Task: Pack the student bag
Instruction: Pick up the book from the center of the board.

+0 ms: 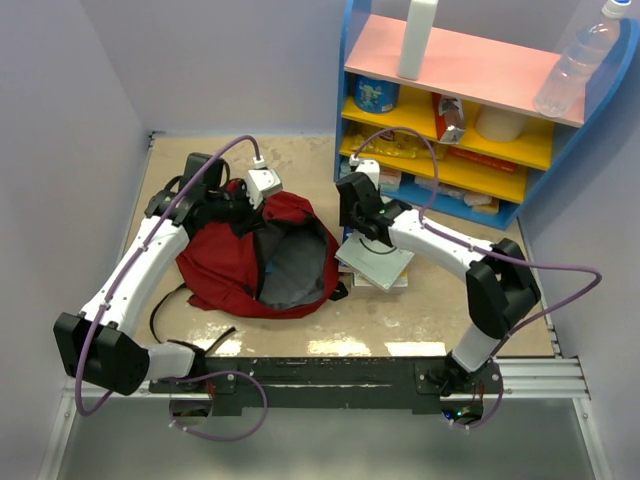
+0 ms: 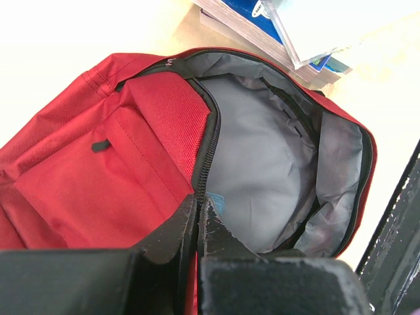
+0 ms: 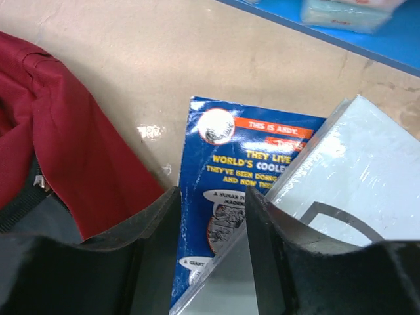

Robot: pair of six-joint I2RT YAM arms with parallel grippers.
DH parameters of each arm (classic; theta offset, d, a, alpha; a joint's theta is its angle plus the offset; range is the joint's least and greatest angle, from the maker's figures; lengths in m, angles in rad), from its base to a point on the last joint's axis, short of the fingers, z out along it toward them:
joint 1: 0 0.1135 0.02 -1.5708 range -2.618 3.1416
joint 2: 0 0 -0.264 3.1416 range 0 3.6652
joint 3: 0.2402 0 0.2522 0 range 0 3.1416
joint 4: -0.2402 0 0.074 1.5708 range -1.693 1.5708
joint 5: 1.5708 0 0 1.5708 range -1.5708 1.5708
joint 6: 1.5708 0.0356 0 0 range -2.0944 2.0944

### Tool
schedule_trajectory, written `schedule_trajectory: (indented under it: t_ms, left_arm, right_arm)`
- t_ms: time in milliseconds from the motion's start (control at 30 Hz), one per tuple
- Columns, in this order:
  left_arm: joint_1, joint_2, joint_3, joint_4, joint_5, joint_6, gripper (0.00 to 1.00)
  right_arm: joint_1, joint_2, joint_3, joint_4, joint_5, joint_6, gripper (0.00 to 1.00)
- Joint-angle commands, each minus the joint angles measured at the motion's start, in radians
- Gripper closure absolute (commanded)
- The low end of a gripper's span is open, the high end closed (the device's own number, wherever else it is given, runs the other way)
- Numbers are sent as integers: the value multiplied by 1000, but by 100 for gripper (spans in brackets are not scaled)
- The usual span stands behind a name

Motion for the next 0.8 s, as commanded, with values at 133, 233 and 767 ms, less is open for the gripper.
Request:
schedule_trajectory:
  t_ms: [133,233,767]
  left_arm:
    - [4,-16,16,14,41,18,100]
    - [4,-11,14,15,41,20,100]
    - [4,16,47,5,58,26,100]
  right_arm:
    - [-37,-174,5,-75,42,116,6]
    - [-76,-255,-24,-98,60,165,2]
    - [-298,-642,-466,-138,-35,493,3]
